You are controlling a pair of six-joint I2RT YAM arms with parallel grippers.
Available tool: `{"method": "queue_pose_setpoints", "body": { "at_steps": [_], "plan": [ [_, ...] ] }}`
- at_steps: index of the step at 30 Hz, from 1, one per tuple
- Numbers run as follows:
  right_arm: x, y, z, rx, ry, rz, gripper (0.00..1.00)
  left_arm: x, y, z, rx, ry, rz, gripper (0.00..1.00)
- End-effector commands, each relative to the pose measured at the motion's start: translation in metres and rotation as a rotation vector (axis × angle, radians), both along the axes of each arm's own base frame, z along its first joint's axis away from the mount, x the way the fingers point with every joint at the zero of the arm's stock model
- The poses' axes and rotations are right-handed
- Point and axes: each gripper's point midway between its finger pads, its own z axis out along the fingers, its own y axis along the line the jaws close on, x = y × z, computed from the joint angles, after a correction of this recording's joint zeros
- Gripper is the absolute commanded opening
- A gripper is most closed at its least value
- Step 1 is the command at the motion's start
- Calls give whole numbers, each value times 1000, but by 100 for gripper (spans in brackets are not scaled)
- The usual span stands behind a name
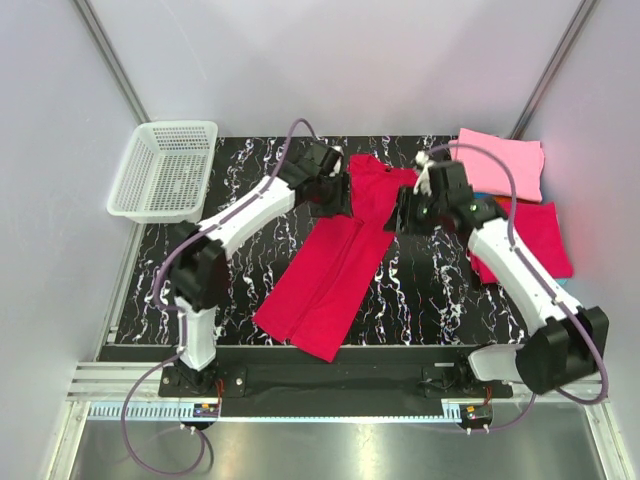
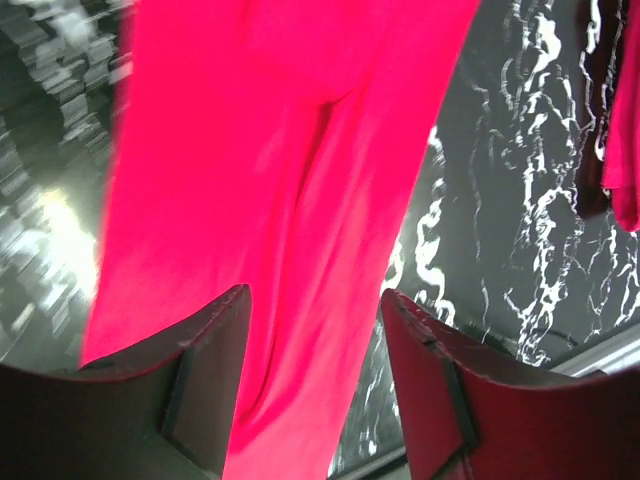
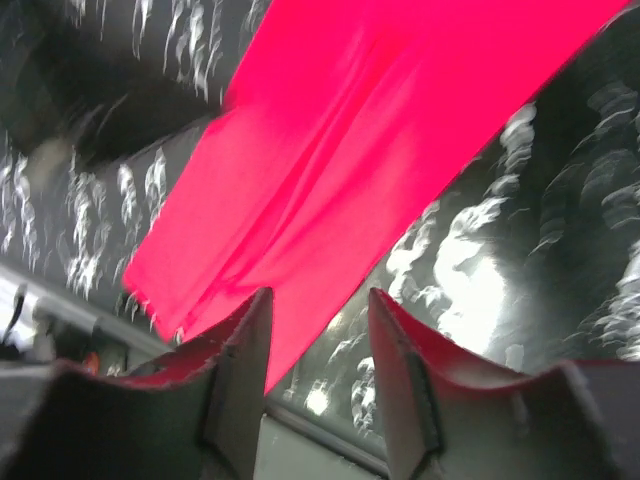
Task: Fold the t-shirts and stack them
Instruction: Fold the tshirt
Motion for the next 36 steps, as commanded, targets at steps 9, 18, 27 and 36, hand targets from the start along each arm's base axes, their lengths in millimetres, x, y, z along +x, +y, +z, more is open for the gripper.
{"method": "queue_pose_setpoints", "body": {
  "at_steps": [9,18,27,36],
  "plan": [
    [-74,61,-54,231,112,212,46,56,-74,-16,-394,-7,-148,46],
    [-98,95,-83,388,186,314,45,115,-97,-32,-497,-41,-61,46],
    [-99,134,-126,387,271,409,44,154,-121,-53,-552,-43,-14,44],
    [-109,145,-173,331,376,386,42,164,-75,-109,-262,-54,149,43]
  ]
}}
